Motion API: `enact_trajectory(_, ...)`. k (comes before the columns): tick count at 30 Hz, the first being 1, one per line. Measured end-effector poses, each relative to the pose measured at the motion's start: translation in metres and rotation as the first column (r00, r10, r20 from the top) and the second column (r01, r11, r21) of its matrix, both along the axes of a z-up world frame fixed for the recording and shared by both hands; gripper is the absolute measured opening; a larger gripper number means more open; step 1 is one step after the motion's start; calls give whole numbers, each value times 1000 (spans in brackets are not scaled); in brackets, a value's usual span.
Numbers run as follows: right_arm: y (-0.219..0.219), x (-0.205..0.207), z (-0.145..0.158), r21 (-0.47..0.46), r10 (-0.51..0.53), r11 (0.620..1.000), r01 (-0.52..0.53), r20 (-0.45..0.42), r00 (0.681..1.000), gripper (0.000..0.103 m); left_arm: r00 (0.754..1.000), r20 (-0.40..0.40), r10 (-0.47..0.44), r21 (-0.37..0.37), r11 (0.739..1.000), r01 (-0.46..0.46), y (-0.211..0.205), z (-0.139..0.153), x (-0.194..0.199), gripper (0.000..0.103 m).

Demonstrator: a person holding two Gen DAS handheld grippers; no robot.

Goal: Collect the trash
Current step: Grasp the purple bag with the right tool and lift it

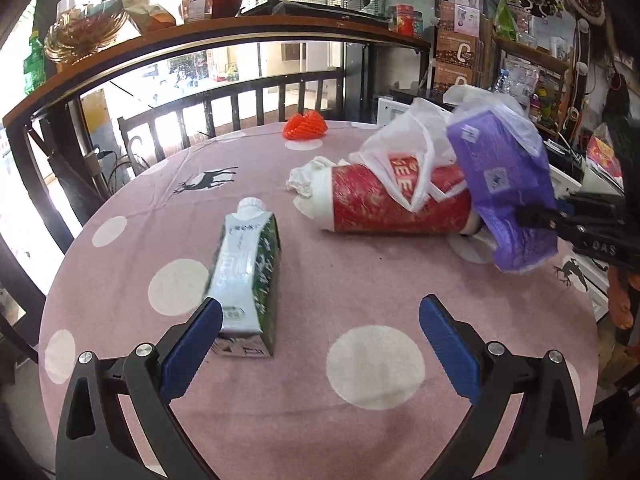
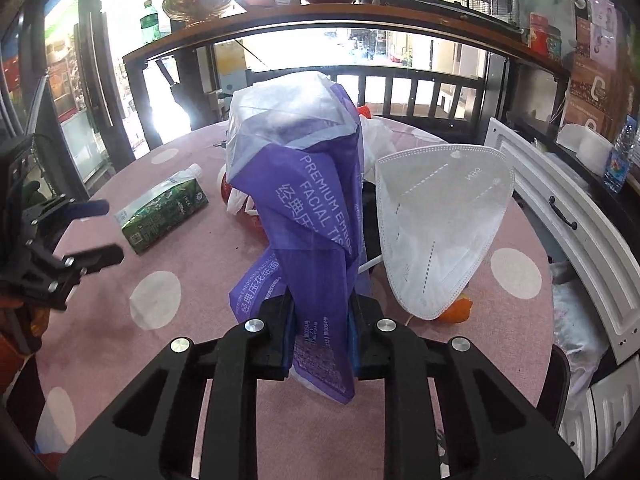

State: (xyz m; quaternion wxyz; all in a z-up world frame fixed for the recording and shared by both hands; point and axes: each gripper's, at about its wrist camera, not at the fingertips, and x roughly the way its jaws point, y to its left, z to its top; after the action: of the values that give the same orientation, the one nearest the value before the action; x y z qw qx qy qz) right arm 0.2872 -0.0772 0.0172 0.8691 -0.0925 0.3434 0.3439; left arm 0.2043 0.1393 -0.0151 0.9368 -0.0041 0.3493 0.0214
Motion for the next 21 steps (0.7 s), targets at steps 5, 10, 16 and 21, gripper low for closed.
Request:
enact_trajectory(5,1,-20,-3,-20,38,999,-38,9,999,21,999,29,30,-59,998,-29,19,16,4,97)
enact_trajectory(10,0,-40,-7,5,52,999,-52,10,999,21,1000,30,3,-114,993,1,8,14,-1,97)
enact_trajectory(16,2,-76,-6,2,104,995,-104,30,994,21,999,34,-19,-127,992,24,-4,12,-10,97)
enact_trajectory(21,-6,-99,-10,10,140,990,-140,3,990,21,998,55,-26,-150,988,34,-5,19,-13,97)
